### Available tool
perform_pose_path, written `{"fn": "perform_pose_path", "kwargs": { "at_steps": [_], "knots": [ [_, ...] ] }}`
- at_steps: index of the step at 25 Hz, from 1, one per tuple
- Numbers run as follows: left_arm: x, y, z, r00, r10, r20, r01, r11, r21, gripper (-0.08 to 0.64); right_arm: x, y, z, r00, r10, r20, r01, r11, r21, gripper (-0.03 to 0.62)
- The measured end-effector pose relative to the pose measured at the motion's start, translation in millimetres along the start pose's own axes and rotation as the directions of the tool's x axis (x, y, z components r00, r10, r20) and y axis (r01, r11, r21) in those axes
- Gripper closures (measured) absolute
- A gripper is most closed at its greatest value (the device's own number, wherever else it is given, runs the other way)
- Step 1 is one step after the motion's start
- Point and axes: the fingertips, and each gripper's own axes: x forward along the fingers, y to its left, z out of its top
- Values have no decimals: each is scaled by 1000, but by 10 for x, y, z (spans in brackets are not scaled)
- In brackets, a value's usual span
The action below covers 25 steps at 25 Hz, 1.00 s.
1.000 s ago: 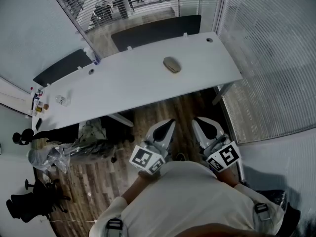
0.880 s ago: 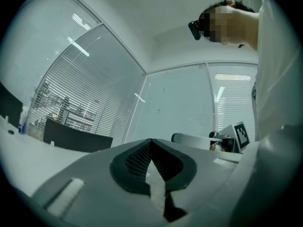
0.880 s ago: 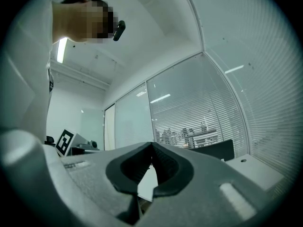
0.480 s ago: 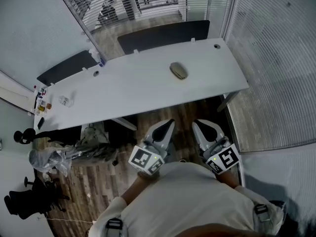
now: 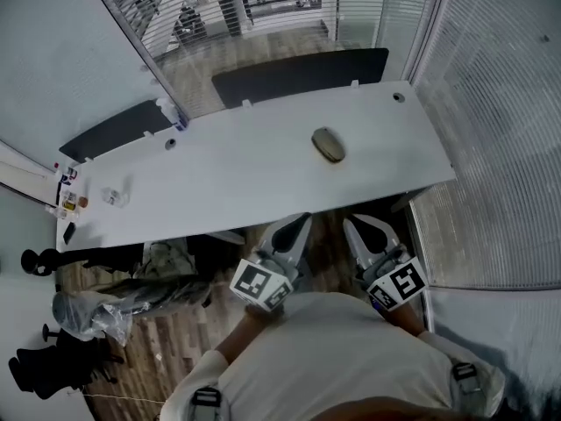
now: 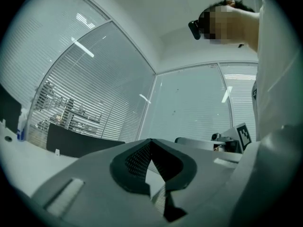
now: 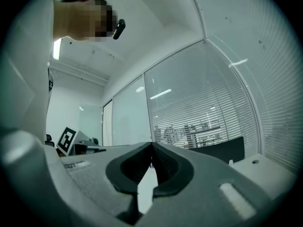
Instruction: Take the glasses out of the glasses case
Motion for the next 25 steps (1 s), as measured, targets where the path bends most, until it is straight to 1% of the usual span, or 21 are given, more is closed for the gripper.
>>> {"fn": "perform_pose_path", "kwargs": {
  "at_steps": [5,10,15,18,20,23,25],
  "knots": [
    [217,396,144,1000,6,1,-5,1000,-22,558,487,-149,41,1000,13,-20,-13,1000,1,592],
    [412,773,292,1000,0,3,0,1000,-25,558,920,-282,81,1000,21,-23,-21,1000,-3,592],
    [604,1095,378,1000,-9,29,9,1000,-11,558,1270,-453,59,999,27,-29,-27,1000,-9,592],
    [702,1315,445,1000,-1,31,2,1000,-26,558,1513,-537,79,999,30,-38,-30,999,-14,592],
    [753,1432,482,1000,0,28,1,999,-35,558,1650,-575,96,999,32,-38,-33,999,-19,592],
    [780,1547,513,999,-13,32,13,1000,-16,558,1783,-591,101,999,35,-39,-36,999,-21,592],
    [798,1621,546,999,-12,33,12,1000,-22,558,1868,-600,95,998,38,-41,-39,999,-25,592]
  ]
}}
